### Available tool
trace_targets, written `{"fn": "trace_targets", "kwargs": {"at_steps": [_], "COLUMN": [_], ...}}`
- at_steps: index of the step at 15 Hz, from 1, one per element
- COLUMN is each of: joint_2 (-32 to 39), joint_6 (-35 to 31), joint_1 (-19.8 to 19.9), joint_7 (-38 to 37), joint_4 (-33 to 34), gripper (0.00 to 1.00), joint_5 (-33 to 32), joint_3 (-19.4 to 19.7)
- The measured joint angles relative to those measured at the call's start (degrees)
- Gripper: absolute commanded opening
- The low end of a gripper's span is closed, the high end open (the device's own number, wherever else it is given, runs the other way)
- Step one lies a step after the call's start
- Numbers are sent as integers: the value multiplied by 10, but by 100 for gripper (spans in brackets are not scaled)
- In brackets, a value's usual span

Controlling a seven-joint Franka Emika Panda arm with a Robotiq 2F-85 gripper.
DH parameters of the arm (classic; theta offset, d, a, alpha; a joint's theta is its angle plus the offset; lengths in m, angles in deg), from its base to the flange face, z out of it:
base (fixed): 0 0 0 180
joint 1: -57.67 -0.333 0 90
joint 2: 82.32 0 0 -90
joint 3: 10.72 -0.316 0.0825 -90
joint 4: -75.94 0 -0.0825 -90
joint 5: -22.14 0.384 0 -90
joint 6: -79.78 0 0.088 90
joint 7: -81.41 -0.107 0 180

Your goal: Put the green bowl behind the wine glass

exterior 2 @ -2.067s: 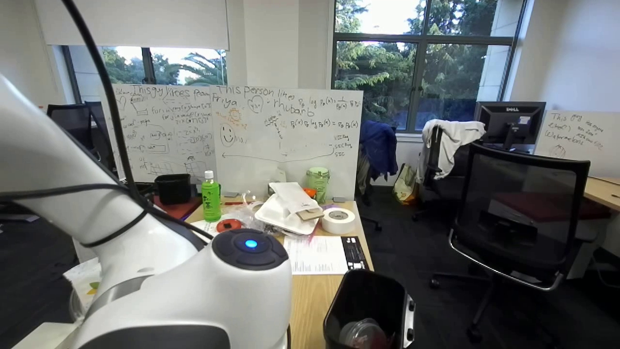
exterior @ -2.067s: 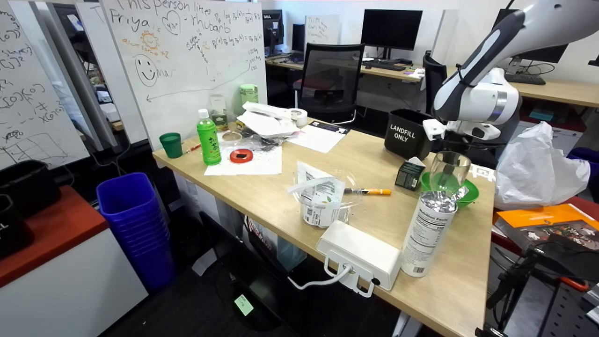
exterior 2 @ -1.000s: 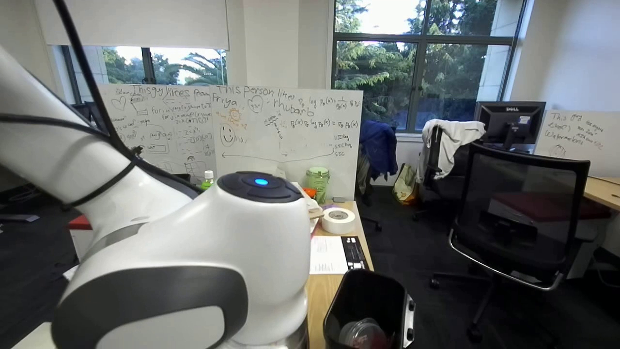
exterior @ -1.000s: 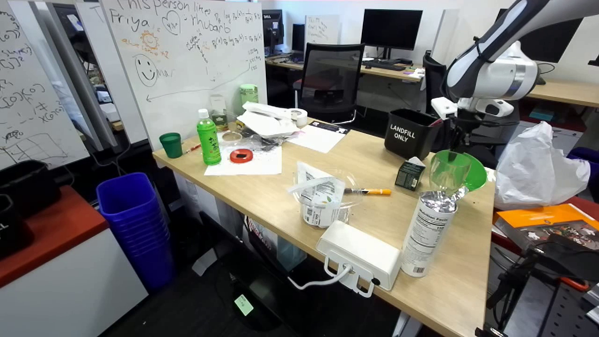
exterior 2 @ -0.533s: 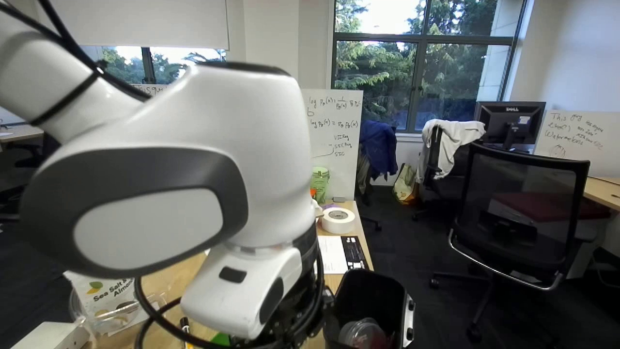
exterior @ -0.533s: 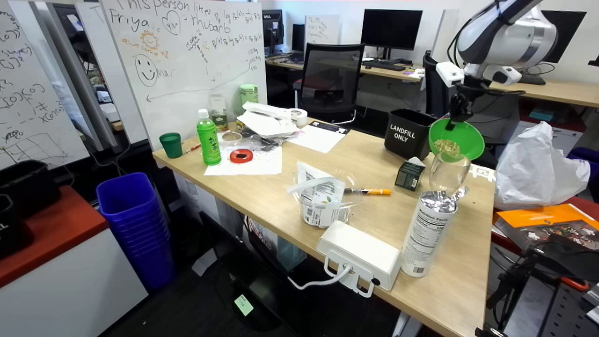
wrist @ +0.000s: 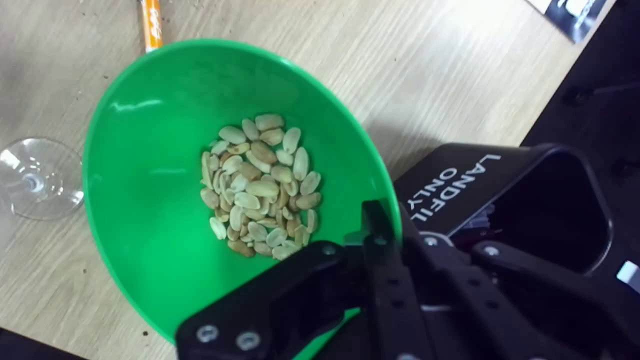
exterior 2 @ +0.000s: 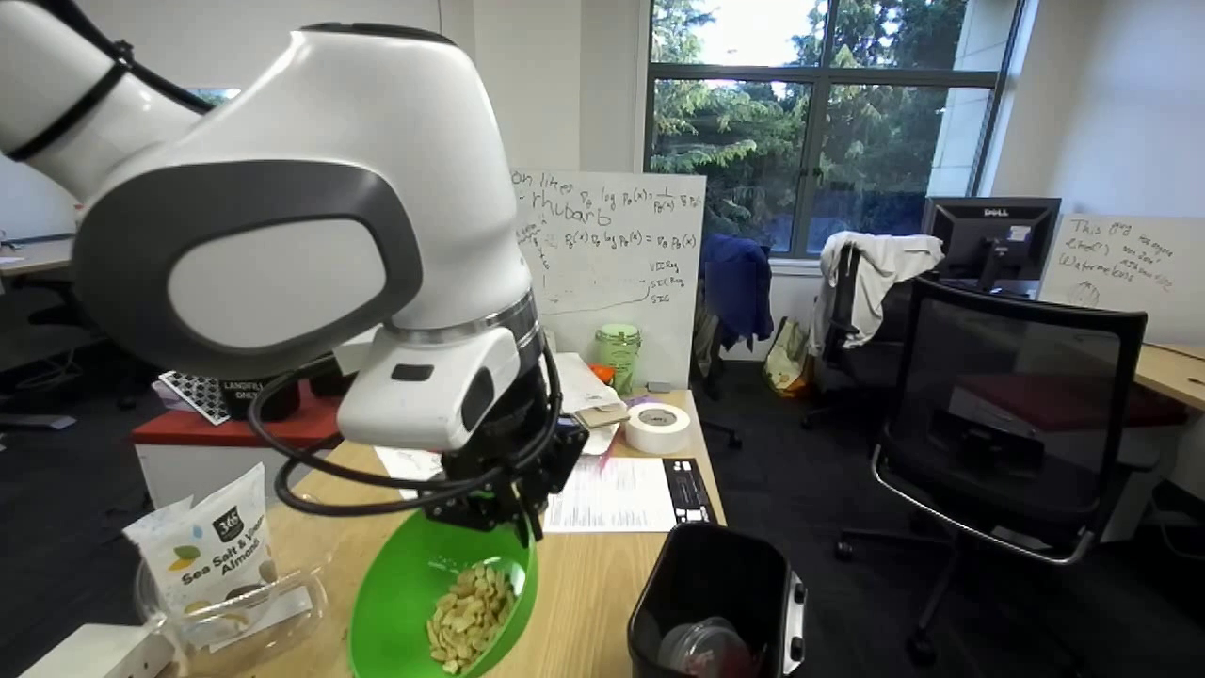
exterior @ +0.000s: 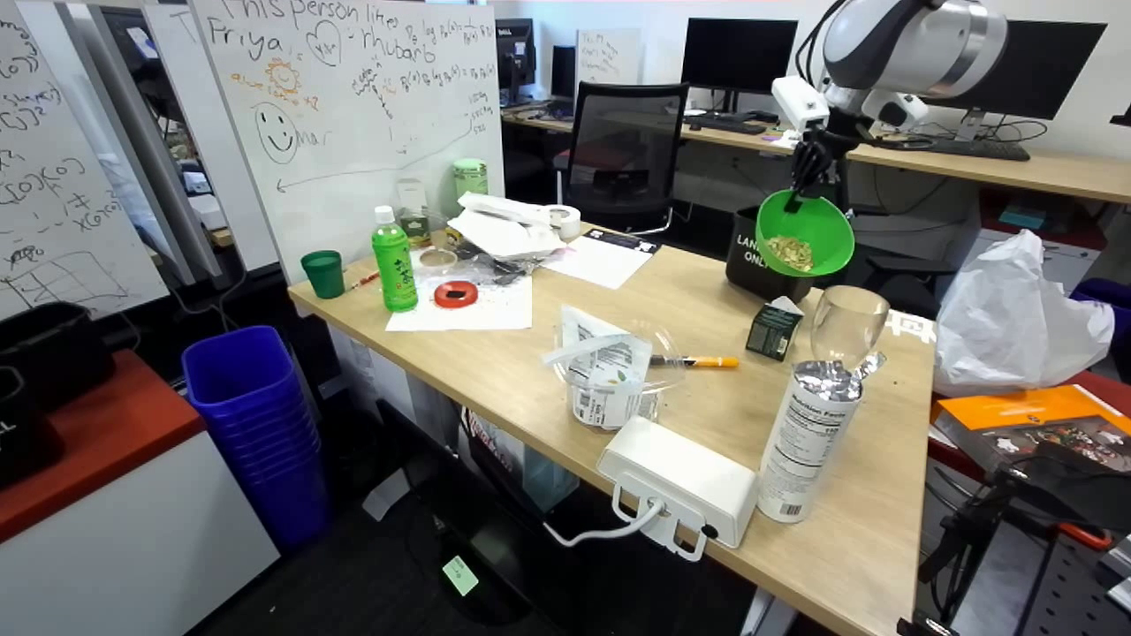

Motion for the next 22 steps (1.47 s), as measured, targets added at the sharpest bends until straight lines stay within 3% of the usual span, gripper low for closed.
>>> {"fn": "trace_targets", "kwargs": {"at_steps": [6, 11, 22], "joint_2": [7, 13, 123], "joint_6": [-1, 0, 4], "joint_1": [-30, -60, -108], "joint_7": [18, 63, 72], "joint_4": [-8, -68, -72], "gripper": [1, 1, 1], "joint_5": [8, 16, -35], "joint_3": [-57, -98, -82]}}
